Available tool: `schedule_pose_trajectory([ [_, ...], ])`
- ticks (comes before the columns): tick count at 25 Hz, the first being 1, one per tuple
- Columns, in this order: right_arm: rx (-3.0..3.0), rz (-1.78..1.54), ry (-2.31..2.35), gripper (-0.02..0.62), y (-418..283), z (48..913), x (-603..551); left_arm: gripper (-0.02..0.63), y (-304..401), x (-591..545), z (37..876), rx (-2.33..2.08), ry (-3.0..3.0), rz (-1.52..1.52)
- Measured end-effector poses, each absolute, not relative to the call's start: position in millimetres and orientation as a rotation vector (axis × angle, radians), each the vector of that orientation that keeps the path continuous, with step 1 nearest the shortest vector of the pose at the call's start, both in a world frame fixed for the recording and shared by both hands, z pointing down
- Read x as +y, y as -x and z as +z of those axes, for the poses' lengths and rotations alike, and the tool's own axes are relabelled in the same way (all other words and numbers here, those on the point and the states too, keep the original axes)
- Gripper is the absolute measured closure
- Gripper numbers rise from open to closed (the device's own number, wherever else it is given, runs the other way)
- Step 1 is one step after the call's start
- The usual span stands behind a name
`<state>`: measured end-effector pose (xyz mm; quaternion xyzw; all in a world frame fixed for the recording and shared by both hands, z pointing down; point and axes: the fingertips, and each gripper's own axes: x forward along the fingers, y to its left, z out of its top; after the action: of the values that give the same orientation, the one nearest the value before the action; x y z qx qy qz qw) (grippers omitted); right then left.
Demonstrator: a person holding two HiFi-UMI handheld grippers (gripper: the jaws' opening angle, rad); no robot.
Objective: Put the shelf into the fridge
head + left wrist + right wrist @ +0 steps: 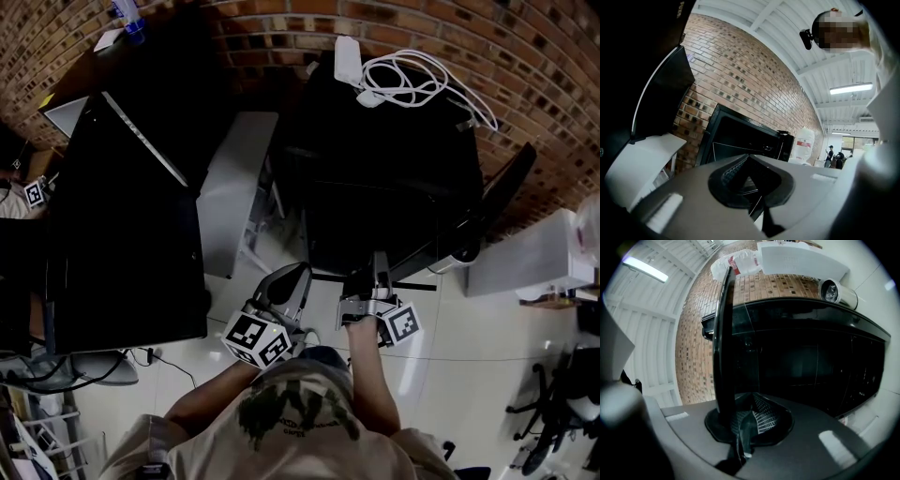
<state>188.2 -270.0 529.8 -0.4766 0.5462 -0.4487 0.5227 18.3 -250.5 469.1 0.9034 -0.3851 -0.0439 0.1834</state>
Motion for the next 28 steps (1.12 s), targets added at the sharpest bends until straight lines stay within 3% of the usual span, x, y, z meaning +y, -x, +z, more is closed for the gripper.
schedule_pose_trajectory([
  [28, 1.209, -1.078, 1.196, 0.58, -208, 565, -352, 0.63, -25, -292, 479, -1.112, -2.53, -0.109],
])
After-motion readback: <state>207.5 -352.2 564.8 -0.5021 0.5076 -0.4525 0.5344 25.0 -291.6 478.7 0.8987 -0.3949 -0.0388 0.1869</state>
